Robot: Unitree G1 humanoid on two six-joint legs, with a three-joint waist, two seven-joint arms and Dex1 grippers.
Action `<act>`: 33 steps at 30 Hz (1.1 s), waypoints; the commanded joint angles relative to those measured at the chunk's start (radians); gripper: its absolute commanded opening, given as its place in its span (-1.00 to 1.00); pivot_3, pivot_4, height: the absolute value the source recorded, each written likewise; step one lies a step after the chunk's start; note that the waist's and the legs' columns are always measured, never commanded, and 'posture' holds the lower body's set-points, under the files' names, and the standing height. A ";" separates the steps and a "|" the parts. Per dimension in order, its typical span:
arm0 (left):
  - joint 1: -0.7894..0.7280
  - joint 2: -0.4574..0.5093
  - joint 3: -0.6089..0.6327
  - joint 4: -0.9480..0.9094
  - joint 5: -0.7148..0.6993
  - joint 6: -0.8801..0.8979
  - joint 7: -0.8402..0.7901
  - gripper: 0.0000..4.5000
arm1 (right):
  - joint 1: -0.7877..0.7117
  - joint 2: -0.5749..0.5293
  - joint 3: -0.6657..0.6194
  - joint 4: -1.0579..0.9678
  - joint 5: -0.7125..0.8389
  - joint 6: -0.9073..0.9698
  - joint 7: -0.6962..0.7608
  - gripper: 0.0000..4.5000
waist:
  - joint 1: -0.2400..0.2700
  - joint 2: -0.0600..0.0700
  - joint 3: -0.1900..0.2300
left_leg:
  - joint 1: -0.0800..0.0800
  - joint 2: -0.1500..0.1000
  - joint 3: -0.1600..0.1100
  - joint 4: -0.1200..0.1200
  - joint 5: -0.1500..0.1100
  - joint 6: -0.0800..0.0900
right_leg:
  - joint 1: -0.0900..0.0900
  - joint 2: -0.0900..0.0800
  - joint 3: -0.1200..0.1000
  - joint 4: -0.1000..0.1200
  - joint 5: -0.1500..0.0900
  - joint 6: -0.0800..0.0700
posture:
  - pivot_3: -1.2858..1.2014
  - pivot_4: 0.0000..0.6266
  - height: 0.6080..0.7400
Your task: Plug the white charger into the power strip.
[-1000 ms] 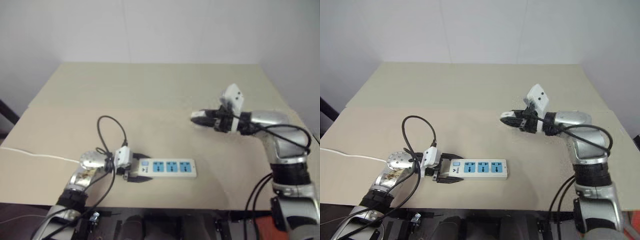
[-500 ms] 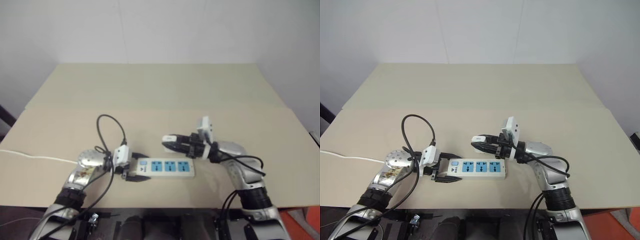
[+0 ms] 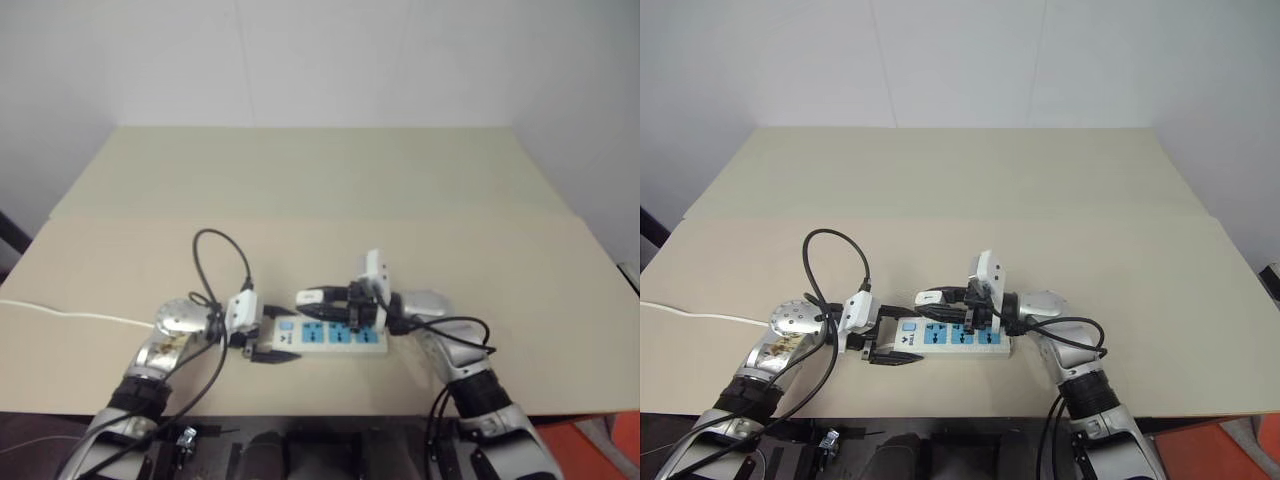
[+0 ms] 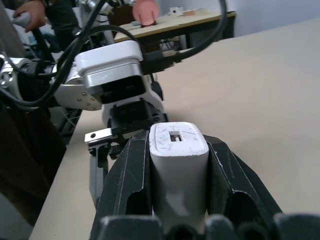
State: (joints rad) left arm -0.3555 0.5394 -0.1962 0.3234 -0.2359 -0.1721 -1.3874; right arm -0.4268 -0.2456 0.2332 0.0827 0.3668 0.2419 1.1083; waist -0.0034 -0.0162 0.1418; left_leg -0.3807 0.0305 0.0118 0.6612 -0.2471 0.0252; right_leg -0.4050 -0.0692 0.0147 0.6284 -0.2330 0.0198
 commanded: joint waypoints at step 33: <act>0.015 0.017 -0.008 -0.017 0.013 0.006 0.006 0.47 | 0.040 -0.071 0.015 0.081 -0.072 -0.177 0.035 -0.50 | 0.004 0.000 0.000 | 0.000 0.000 0.000 0.000 0.000 0.000 | 0.000 -0.001 0.000 0.000 0.000 0.000 | 0.03 -0.52 1.00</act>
State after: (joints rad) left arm -0.3543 0.5394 -0.2094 0.3122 -0.2357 -0.1725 -1.3809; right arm -0.4104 -0.2682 0.2683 0.1442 0.3289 0.0845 1.1355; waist 0.0009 -0.0162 0.1418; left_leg -0.3810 0.0301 0.0119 0.6612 -0.2471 0.0252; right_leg -0.4047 -0.0699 0.0146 0.6278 -0.2330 0.0199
